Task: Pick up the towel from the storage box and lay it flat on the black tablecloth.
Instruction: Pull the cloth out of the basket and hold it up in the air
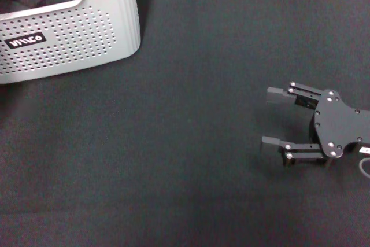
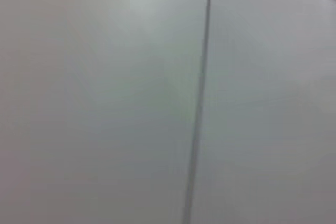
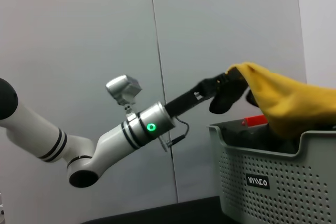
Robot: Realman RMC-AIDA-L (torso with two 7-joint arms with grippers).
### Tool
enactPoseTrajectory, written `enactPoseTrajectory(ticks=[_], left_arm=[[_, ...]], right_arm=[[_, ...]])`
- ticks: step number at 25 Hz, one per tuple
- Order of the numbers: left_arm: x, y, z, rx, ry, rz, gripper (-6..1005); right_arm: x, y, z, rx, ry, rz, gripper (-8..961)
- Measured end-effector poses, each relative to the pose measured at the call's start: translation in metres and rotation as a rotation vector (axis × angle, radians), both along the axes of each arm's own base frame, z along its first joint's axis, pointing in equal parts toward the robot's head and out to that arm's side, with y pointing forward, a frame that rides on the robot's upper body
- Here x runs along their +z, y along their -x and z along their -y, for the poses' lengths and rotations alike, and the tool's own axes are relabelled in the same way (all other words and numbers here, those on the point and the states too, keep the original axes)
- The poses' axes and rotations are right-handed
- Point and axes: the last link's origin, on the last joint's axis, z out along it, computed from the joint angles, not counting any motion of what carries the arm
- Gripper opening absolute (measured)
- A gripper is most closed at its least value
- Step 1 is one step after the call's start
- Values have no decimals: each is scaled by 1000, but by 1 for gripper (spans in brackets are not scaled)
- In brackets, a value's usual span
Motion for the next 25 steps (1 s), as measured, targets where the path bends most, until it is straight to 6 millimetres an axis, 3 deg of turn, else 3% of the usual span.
enactPoseTrajectory(ticks=[10,17,25], left_arm=[[-1,-55,48,-534,369,222,37],[-27,-86,45,-679,576,259,37],[-60,-106,39,-744,723,277,37]], right_arm=[[7,10,-3,36,-11,-40,866],[11,18,-6,64,-26,-76,854],[3,26,-8,105,-50,-79,840]])
